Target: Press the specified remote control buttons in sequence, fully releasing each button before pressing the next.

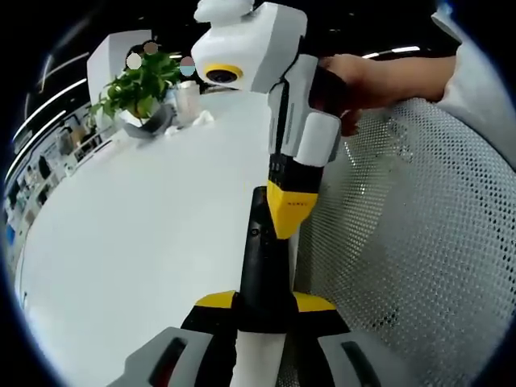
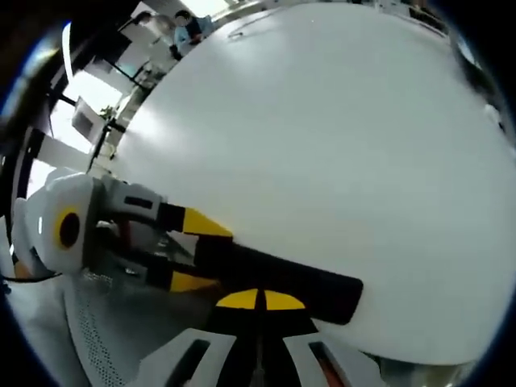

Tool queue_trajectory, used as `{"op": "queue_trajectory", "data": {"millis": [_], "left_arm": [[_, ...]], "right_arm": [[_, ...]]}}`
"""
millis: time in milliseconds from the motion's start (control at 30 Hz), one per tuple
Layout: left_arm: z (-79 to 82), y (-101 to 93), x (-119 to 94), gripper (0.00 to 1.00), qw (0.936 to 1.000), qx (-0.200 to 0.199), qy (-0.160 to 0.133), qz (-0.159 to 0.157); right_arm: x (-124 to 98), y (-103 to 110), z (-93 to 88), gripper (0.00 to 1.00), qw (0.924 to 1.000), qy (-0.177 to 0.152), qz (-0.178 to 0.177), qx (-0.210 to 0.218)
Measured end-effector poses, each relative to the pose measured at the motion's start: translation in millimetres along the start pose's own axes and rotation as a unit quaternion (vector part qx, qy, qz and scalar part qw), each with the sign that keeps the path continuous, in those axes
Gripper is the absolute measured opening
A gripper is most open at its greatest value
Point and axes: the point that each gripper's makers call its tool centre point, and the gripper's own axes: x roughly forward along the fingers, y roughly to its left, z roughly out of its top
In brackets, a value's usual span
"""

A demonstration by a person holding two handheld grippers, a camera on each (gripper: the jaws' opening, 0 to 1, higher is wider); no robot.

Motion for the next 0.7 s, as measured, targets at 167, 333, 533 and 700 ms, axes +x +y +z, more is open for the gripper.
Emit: {"op": "queue_trajectory", "data": {"millis": [167,333,533,700], "left_arm": [[0.1,0.0,-0.3,0.24,1.0,0.001,0.0,0.0],[0.2,0.1,-0.5,0.24,1.0,0.002,-0.001,0.0],[0.1,0.1,-0.5,0.24,1.0,0.002,-0.003,-0.001],[0.0,0.0,-0.4,0.24,1.0,0.002,-0.004,0.0]], "right_arm": [[-0.8,0.5,0.4,0.0,0.9999,-0.001,0.006,0.011],[-0.8,0.4,1.0,0.0,0.9999,0.0,0.007,0.013],[-1.5,0.5,1.7,0.0,0.9996,0.002,0.013,0.025],[-1.4,3.0,3.8,0.0,0.9994,-0.003,0.021,0.028]]}}
